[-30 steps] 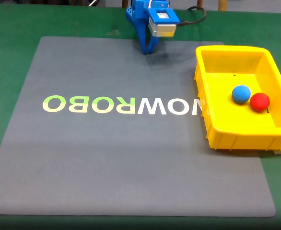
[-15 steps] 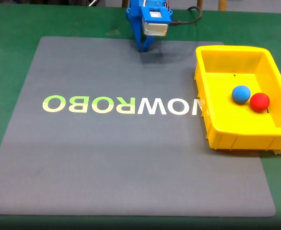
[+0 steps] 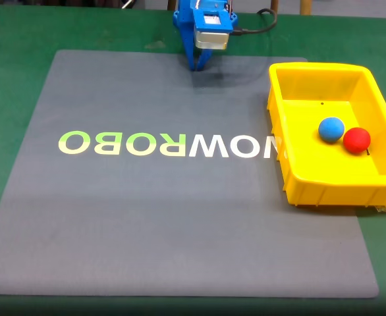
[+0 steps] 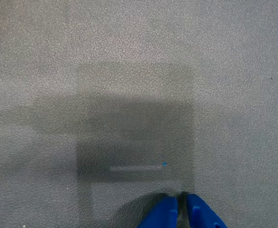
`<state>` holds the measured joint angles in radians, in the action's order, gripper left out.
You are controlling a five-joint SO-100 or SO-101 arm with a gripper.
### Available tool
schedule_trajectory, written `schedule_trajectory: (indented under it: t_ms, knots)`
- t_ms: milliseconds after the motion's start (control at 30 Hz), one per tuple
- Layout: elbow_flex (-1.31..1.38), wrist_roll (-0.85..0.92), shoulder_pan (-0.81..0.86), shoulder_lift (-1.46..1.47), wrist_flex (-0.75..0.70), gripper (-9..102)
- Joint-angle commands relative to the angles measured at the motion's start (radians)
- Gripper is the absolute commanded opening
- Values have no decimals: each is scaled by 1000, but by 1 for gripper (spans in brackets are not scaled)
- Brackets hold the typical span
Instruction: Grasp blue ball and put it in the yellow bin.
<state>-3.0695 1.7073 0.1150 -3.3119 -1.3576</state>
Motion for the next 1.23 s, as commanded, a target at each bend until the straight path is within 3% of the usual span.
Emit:
schedule_trajectory:
  t_ms: [0, 1200]
  knots:
    - [-31, -8, -3, -12, -15, 0]
    - [-31, 3, 12, -12, -17, 0]
